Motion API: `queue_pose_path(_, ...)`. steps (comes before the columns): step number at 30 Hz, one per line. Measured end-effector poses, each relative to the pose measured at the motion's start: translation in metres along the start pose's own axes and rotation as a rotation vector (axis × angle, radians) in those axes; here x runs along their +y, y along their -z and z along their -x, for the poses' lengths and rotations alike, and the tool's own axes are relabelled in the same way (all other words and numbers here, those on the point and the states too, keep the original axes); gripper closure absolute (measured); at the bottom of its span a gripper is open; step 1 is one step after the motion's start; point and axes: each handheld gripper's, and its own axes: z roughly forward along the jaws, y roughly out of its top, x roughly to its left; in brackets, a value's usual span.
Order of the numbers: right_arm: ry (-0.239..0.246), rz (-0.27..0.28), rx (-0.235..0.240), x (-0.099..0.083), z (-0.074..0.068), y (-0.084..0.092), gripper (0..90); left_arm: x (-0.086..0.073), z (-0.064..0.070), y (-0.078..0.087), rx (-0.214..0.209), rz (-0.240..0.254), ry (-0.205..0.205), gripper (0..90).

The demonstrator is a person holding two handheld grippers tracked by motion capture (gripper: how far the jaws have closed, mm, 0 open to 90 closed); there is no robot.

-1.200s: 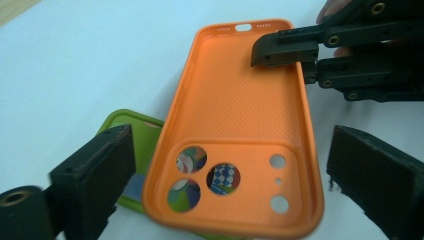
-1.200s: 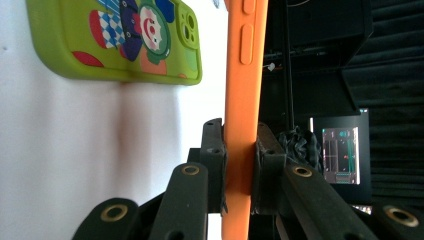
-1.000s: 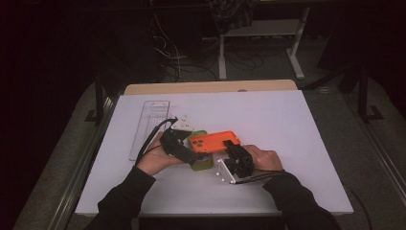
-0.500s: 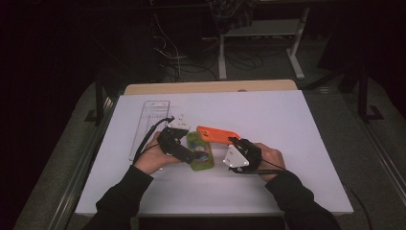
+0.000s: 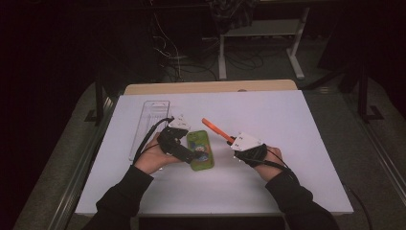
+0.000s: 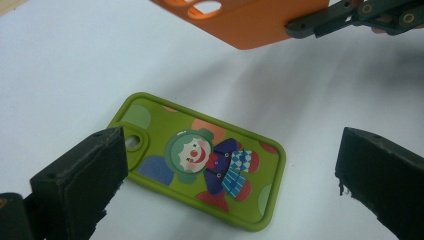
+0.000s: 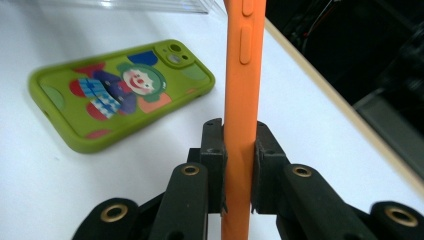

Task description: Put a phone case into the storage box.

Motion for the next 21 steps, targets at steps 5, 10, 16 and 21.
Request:
queue_pose_path(5,-0.126,0.008,0.058,-0.001,0.008,0.000,77.9,0.000,0.000,-0.001,0.001,0.012,0.010,0.0)
queue_pose_path(10,-0.253,0.007,0.111,-0.005,0.016,-0.001,77.9,-0.001,-0.002,0.000,0.003,0.015,0.017,0.0)
queue_pose_path(16,-0.388,0.014,0.163,-0.009,0.024,-0.001,78.1,0.001,-0.005,0.001,-0.007,0.048,0.044,0.0)
queue_pose_path(21,-0.438,0.029,0.192,-0.009,0.024,-0.001,78.1,0.006,-0.008,0.004,-0.016,0.087,0.075,0.0)
